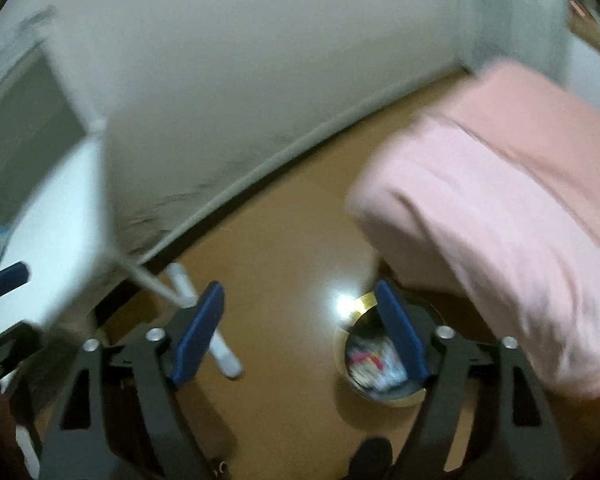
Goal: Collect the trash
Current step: 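Move both open tools back over the desk, then grasp the white-blue wrapper with the right tool while the left tool grasps the white mask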
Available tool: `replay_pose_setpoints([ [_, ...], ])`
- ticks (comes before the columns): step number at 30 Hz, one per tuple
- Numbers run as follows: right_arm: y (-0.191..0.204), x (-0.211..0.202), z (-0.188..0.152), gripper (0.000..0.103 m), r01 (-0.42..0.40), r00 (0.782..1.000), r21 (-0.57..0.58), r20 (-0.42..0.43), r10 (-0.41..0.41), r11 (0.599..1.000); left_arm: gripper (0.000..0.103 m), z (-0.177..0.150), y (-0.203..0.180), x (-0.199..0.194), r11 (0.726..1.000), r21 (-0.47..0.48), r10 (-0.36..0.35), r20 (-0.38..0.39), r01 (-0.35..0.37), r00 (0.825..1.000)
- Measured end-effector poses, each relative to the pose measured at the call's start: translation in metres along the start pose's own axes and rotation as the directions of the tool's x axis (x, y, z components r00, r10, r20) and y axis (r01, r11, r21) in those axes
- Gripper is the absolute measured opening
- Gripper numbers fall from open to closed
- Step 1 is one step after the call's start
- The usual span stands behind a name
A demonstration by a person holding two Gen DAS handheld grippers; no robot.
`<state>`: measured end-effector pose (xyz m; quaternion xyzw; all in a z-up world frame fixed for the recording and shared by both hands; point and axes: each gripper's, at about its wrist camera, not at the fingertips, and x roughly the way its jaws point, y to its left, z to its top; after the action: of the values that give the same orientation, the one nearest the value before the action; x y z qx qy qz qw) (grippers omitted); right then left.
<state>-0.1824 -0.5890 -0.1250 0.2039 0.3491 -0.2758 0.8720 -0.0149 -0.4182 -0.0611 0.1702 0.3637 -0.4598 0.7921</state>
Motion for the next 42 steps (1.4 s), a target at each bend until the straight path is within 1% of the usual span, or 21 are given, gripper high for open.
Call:
replay_pose_setpoints([
  [2, 0.063, -0.006, 0.014, 0.079, -0.074, 0.997, -0.1, 0.012, 0.076, 0.992, 0.092, -0.015, 0.048, -0.027, 0.996, -0.061, 0.067, 0.008, -0.066, 0.998],
  [5, 0.162, -0.003, 0.027, 0.079, -0.219, 0.976, -0.218, -0.033, 0.217, 0.951, 0.092, -0.048, 0.124, -0.071, 0.968, -0.173, 0.187, 0.008, -0.183, 0.982],
  [7, 0.234, 0.004, 0.03, 0.079, -0.302, 0.953, -0.294, -0.085, 0.29, 0.907, 0.092, -0.073, 0.171, -0.098, 0.936, -0.248, 0.256, -0.002, -0.249, 0.967],
  [9, 0.294, 0.012, 0.029, 0.079, -0.366, 0.931, -0.342, -0.134, 0.34, 0.866, 0.092, -0.103, 0.219, -0.127, 0.892, -0.324, 0.325, -0.026, -0.315, 0.945],
  [10, 0.329, 0.018, 0.028, 0.079, -0.406, 0.914, -0.36, -0.166, 0.37, 0.84, 0.092, -0.116, 0.238, -0.139, 0.871, -0.355, 0.35, -0.037, -0.34, 0.936],
  [12, 0.393, 0.027, 0.026, 0.079, -0.469, 0.883, -0.38, -0.222, 0.413, 0.797, 0.092, -0.146, 0.278, -0.166, 0.822, -0.425, 0.393, -0.057, -0.378, 0.918],
  [15, 0.463, 0.039, 0.024, 0.079, -0.537, 0.843, -0.363, -0.281, 0.46, 0.762, 0.092, -0.184, 0.321, -0.2, 0.758, -0.504, 0.436, -0.082, -0.414, 0.896],
  [16, 0.489, 0.047, 0.028, 0.082, -0.559, 0.827, -0.347, -0.3, 0.476, 0.753, 0.092, -0.192, 0.33, -0.207, 0.744, -0.52, 0.443, -0.086, -0.419, 0.892],
  [18, 0.527, 0.058, 0.035, 0.084, -0.584, 0.808, -0.315, -0.317, 0.497, 0.748, 0.092, -0.212, 0.346, -0.22, 0.714, -0.55, 0.458, -0.101, -0.433, 0.883],
  [19, 0.545, 0.062, 0.038, 0.085, -0.591, 0.802, -0.294, -0.322, 0.504, 0.752, 0.092, -0.22, 0.354, -0.224, 0.707, -0.557, 0.462, -0.103, -0.436, 0.881],
  [24, 0.596, 0.101, 0.057, 0.086, -0.569, 0.792, -0.142, -0.36, 0.493, 0.81, 0.092, -0.245, 0.372, -0.238, 0.688, -0.568, 0.48, -0.112, -0.453, 0.87],
  [28, 0.613, 0.13, 0.064, 0.086, -0.527, 0.792, -0.056, -0.393, 0.467, 0.848, 0.092, -0.242, 0.388, -0.237, 0.698, -0.556, 0.479, -0.106, -0.451, 0.871],
  [30, 0.616, 0.144, 0.064, 0.086, -0.515, 0.781, -0.013, -0.419, 0.463, 0.857, 0.092, -0.237, 0.399, -0.235, 0.705, -0.548, 0.475, -0.107, -0.45, 0.874],
  [31, 0.615, 0.146, 0.06, 0.084, -0.512, 0.776, 0.0, -0.428, 0.463, 0.859, 0.092, -0.233, 0.403, -0.233, 0.711, -0.543, 0.469, -0.106, -0.446, 0.877],
  [32, 0.615, 0.149, 0.059, 0.07, -0.512, 0.771, 0.009, -0.436, 0.464, 0.859, 0.092, -0.232, 0.409, -0.228, 0.715, -0.54, 0.466, -0.104, -0.443, 0.879],
  [33, 0.615, 0.152, 0.057, 0.057, -0.533, 0.751, 0.025, -0.448, 0.486, 0.846, 0.092, -0.228, 0.413, -0.225, 0.719, -0.536, 0.463, -0.105, -0.442, 0.88],
  [34, 0.612, 0.15, 0.057, 0.048, -0.539, 0.745, 0.025, -0.452, 0.491, 0.842, 0.092, -0.223, 0.417, -0.221, 0.723, -0.528, 0.464, -0.106, -0.445, 0.88],
  [35, 0.607, 0.146, 0.057, 0.044, -0.544, 0.744, 0.015, -0.453, 0.491, 0.839, 0.092, -0.218, 0.419, -0.218, 0.729, -0.517, 0.467, -0.104, -0.449, 0.878],
  [38, 0.59, 0.133, 0.062, 0.041, -0.57, 0.735, -0.009, -0.453, 0.505, 0.822, 0.092, -0.201, 0.428, -0.207, 0.749, -0.476, 0.479, -0.092, -0.461, 0.873],
  [40, 0.568, 0.12, 0.066, 0.041, -0.59, 0.728, -0.021, -0.447, 0.52, 0.807, 0.092, -0.187, 0.438, -0.196, 0.763, -0.455, 0.474, -0.088, -0.459, 0.876],
  [42, 0.549, 0.108, 0.067, 0.041, -0.594, 0.734, -0.044, -0.439, 0.519, 0.803, 0.092, -0.169, 0.451, -0.179, 0.766, -0.458, 0.465, -0.092, -0.452, 0.881],
])
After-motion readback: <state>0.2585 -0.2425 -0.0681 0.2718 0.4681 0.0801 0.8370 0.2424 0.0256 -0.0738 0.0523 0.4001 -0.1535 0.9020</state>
